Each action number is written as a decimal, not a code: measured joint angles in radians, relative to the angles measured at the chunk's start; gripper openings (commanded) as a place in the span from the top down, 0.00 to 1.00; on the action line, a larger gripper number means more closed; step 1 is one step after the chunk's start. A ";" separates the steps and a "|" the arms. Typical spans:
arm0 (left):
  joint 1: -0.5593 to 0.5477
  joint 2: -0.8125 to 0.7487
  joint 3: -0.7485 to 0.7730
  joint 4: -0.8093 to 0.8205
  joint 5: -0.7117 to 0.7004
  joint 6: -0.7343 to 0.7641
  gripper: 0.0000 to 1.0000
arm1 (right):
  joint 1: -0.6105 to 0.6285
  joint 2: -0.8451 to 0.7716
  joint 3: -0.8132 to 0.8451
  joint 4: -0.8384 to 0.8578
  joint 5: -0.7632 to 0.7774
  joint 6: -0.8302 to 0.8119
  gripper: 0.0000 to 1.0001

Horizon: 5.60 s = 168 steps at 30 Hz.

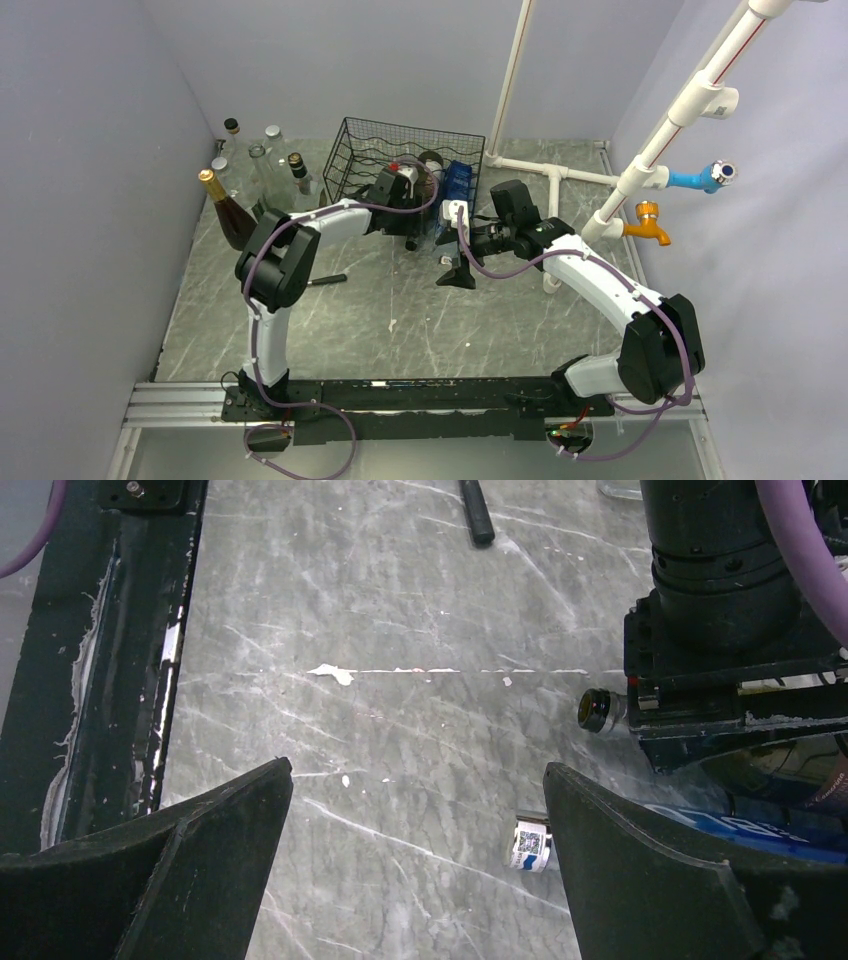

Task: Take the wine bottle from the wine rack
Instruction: Pick up the wine bottle from the wine rack.

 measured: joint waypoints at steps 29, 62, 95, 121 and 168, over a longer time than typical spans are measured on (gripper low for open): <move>-0.001 0.038 0.002 0.043 0.053 -0.051 1.00 | -0.010 0.000 0.000 0.000 -0.001 0.000 0.00; -0.023 -0.447 -0.461 0.017 -0.024 -0.033 1.00 | -0.021 0.000 0.000 0.001 -0.005 0.001 0.00; -0.037 -0.866 -0.575 -0.325 0.125 -0.009 1.00 | -0.022 -0.052 -0.060 0.021 -0.082 -0.080 0.00; -0.118 -0.960 -0.601 -0.593 0.405 -0.027 1.00 | 0.254 -0.132 -0.205 0.105 0.101 -0.354 0.00; -0.140 -0.876 -0.601 -0.544 0.601 -0.017 0.42 | 0.461 -0.001 -0.260 0.243 0.451 -0.472 1.00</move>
